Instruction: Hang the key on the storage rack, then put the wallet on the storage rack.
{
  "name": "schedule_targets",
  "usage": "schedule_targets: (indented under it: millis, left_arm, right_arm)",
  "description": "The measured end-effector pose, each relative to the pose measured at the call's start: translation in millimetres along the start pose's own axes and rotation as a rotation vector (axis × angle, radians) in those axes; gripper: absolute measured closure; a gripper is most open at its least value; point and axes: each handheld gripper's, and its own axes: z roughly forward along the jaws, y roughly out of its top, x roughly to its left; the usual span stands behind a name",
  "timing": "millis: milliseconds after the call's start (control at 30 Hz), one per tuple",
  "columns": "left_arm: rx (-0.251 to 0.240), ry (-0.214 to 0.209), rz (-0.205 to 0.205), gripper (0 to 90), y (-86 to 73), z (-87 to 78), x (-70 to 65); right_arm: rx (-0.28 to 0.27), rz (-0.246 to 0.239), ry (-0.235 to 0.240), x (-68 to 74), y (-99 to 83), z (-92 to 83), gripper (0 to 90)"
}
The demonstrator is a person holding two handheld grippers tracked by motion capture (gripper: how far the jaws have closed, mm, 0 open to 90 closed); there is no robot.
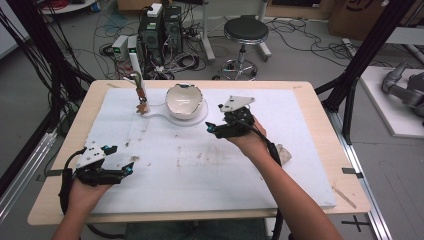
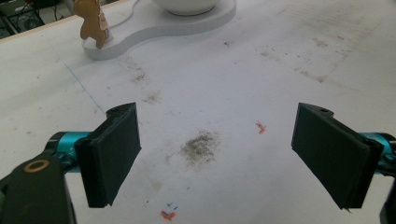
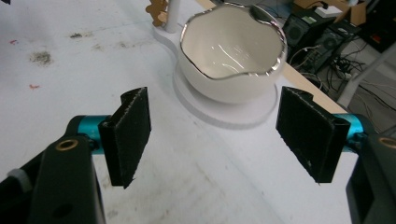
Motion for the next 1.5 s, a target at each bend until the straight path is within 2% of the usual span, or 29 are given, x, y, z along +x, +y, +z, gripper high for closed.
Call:
schedule_targets:
  millis: [67,233,333,433,467,500,567,700,933,1067,1500]
  left_arm:
    - [-0.002,0.0,-0.008,15.3,0.8,1.9,-0.4]
    - [-0.004,-0.012,0.003,15.3,4.3,5.7,-4.1]
    - [-0.005,-0.018,0.006,15.3,6.1,8.7,-4.8]
    - [-0.009,-0.02,0.003,15.3,7.3,11.0,-4.4]
    - [-0.013,-0.024,0.004,15.3,8.8,13.1,-3.3]
    - [-0.013,-0.024,0.004,15.3,8.8,13.1,-3.3]
    - [-0.022,-0.027,-0.002,15.3,10.4,15.4,-2.3]
    - [-0.033,-0.032,-0.009,15.3,13.2,19.5,-0.6]
    - [-0.054,-0.048,0.004,15.3,20.3,28.5,2.4]
    - [-0.045,-0.056,0.015,15.3,22.0,33.6,1.0]
    - [-0.05,-0.054,0.015,15.3,23.7,35.4,1.2]
  right_arm:
    - [-0.015,0.022,-0.01,-3.1,-10.3,-11.7,26.6]
    - [-0.031,0.05,-0.023,-6.1,-33.3,-31.3,25.2]
    - [-0.044,0.085,-0.041,-8.5,-50.1,-44.3,24.5]
    - [-0.048,0.105,-0.055,-10.5,-59.5,-51.2,24.1]
    - [-0.054,0.124,-0.07,-12.6,-70.0,-58.3,23.3]
    - [-0.054,0.124,-0.07,-12.6,-70.0,-58.3,23.3]
    - [-0.052,0.152,-0.09,-13.4,-86.4,-68.4,21.5]
    - [-0.074,0.148,-0.097,-11.0,-103.4,-78.0,21.1]
    - [-0.082,0.172,-0.112,-9.4,-115.2,-89.8,20.6]
    - [-0.089,0.182,-0.132,-10.2,-118.5,-94.3,20.6]
    - [-0.099,0.216,-0.155,-18.1,-126.8,-103.7,20.6]
